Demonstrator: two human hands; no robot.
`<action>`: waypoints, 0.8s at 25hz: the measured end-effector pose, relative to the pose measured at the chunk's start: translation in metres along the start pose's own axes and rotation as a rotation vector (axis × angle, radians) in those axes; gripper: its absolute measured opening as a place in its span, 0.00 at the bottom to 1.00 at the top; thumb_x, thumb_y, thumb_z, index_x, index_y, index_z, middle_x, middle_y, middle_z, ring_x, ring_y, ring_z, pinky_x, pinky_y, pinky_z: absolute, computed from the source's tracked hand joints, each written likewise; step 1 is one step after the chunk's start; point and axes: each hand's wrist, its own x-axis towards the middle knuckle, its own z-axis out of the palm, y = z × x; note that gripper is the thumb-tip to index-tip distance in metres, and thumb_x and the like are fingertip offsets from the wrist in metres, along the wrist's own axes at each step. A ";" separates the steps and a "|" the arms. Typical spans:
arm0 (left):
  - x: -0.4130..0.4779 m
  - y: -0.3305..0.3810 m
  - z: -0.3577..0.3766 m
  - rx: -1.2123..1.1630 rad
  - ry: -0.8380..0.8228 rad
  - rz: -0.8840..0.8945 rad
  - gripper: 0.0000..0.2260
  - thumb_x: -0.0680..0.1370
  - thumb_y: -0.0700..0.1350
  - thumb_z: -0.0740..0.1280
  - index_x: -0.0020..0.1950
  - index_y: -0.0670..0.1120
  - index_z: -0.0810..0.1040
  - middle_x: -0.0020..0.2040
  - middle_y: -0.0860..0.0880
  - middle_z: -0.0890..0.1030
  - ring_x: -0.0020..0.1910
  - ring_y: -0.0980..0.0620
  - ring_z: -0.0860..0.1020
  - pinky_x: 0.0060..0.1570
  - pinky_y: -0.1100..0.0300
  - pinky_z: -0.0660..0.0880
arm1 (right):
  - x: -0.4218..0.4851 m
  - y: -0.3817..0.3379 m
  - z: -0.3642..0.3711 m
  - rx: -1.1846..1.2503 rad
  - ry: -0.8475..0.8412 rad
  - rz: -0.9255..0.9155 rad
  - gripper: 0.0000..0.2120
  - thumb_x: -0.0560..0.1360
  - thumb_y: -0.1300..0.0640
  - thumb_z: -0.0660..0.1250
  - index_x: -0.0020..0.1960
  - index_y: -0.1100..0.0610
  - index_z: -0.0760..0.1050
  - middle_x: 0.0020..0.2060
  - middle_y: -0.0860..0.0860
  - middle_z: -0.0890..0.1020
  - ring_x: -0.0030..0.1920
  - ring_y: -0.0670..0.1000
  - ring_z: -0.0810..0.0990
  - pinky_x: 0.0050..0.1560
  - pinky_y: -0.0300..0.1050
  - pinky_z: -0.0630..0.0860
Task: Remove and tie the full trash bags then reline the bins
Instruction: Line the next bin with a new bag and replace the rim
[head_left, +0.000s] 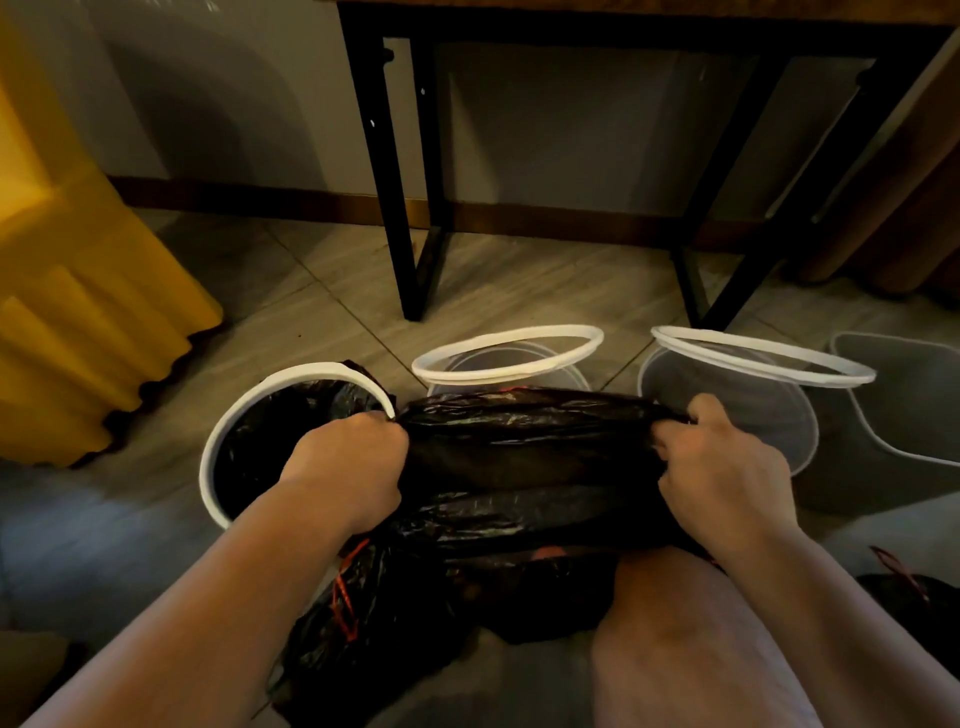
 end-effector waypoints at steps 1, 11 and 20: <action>0.001 0.003 0.000 -0.006 0.001 -0.038 0.11 0.75 0.46 0.67 0.58 0.52 0.78 0.58 0.49 0.76 0.54 0.43 0.81 0.50 0.46 0.82 | 0.000 0.001 0.000 0.021 -0.006 -0.008 0.04 0.79 0.51 0.65 0.50 0.43 0.76 0.56 0.47 0.68 0.34 0.45 0.71 0.33 0.45 0.68; 0.004 0.002 0.015 -0.082 0.152 -0.185 0.11 0.74 0.54 0.69 0.56 0.56 0.80 0.49 0.53 0.80 0.49 0.47 0.82 0.40 0.54 0.76 | 0.017 -0.009 0.021 -0.003 -0.017 -0.012 0.07 0.82 0.49 0.61 0.52 0.46 0.78 0.42 0.44 0.74 0.36 0.50 0.77 0.31 0.45 0.68; 0.019 -0.001 0.023 -0.188 0.205 -0.087 0.05 0.77 0.45 0.66 0.49 0.50 0.82 0.48 0.49 0.78 0.48 0.45 0.80 0.43 0.55 0.76 | 0.023 0.006 0.022 -0.090 0.059 -0.027 0.07 0.73 0.52 0.70 0.50 0.46 0.82 0.44 0.46 0.77 0.47 0.52 0.76 0.40 0.47 0.72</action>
